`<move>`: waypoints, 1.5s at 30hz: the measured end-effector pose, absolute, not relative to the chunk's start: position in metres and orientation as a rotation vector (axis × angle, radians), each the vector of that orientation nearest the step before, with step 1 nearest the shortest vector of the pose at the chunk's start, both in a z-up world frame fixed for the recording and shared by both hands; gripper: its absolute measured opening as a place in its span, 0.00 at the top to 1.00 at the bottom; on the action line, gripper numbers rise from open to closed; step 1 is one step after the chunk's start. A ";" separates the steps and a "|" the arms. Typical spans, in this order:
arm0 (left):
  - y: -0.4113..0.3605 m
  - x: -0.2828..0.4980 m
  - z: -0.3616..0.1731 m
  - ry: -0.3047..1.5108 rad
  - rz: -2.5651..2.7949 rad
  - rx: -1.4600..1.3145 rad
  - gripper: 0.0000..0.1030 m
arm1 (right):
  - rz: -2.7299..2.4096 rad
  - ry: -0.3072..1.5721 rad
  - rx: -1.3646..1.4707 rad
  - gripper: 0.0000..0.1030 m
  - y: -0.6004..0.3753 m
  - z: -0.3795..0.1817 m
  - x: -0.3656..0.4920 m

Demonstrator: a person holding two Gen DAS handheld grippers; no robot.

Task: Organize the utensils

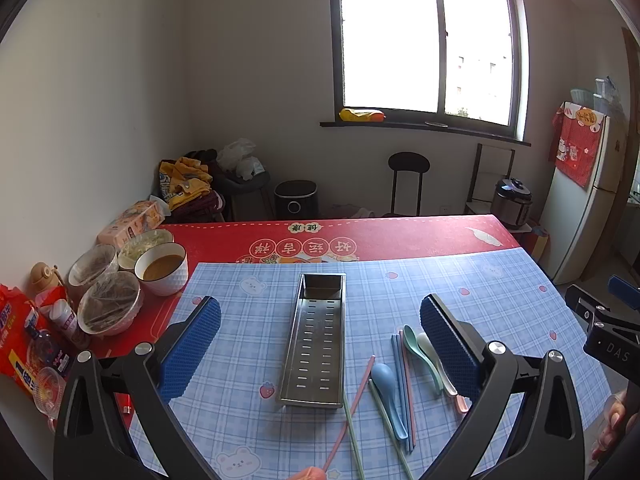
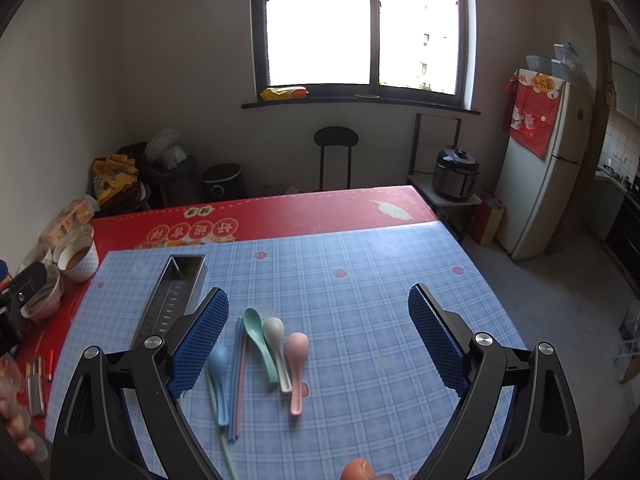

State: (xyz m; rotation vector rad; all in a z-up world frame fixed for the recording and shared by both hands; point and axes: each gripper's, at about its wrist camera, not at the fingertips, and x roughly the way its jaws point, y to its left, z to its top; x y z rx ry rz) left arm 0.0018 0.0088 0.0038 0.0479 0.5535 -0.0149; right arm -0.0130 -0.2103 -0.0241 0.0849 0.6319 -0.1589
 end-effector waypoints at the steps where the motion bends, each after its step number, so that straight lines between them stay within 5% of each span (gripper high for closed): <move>1: 0.009 0.002 0.004 0.554 -0.015 0.047 0.05 | -0.159 0.632 0.085 0.14 -0.210 -0.024 -0.013; 18: 0.045 0.024 -0.016 0.565 -0.013 0.072 0.08 | -0.087 0.594 0.157 0.14 -0.231 -0.041 0.013; 29: 0.031 0.038 -0.136 0.970 -0.338 -0.020 0.84 | 0.085 0.761 0.130 0.15 -0.204 -0.127 0.020; 45: 0.002 0.040 -0.241 1.309 -0.292 -0.126 0.85 | 0.103 0.907 0.167 0.26 -0.221 -0.180 0.001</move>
